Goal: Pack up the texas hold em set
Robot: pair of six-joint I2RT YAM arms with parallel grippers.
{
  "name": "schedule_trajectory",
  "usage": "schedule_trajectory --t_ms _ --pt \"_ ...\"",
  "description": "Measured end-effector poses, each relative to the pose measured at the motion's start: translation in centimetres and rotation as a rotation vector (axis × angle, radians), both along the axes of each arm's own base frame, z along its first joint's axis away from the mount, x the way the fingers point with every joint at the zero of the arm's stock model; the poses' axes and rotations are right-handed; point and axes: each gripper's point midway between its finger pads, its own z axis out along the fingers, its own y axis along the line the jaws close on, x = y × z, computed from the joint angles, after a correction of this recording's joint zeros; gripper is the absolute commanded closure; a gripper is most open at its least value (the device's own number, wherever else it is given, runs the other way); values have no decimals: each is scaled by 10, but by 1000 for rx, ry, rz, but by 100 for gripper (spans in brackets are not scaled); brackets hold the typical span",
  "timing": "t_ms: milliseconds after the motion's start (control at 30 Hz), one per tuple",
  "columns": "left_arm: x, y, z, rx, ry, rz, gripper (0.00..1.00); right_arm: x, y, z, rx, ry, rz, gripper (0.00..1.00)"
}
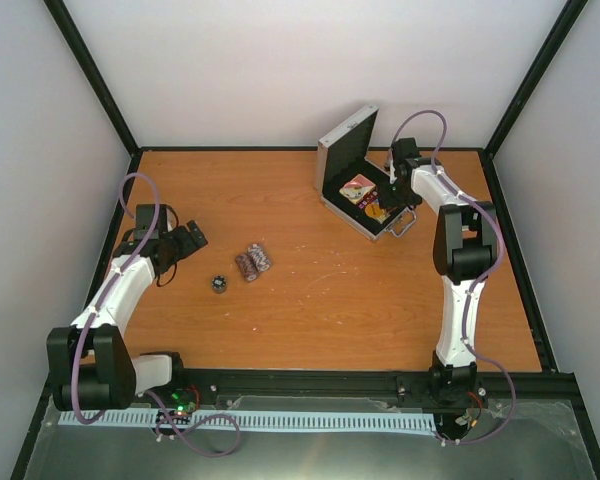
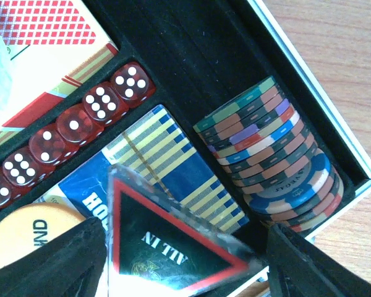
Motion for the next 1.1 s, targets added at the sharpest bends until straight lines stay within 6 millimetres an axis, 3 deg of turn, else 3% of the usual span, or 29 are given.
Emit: schedule_trajectory --t_ms 333,533,733,867,933,1100 --pt "0 -3 0 -12 0 -10 0 2 1 4 4 -2 10 24" --pt "2 -15 3 -51 -16 -81 8 2 5 14 30 -14 11 23" --pt "2 -29 -21 -47 86 -166 11 -16 19 63 121 -87 12 23" --pt "-15 -43 -44 -41 203 -231 13 -37 33 84 165 -126 21 23" --pt "-24 -50 -50 -48 236 -259 14 -50 42 79 178 -114 30 23" --pt "-48 -62 -65 -76 310 -311 13 -80 51 43 182 -14 26 23"
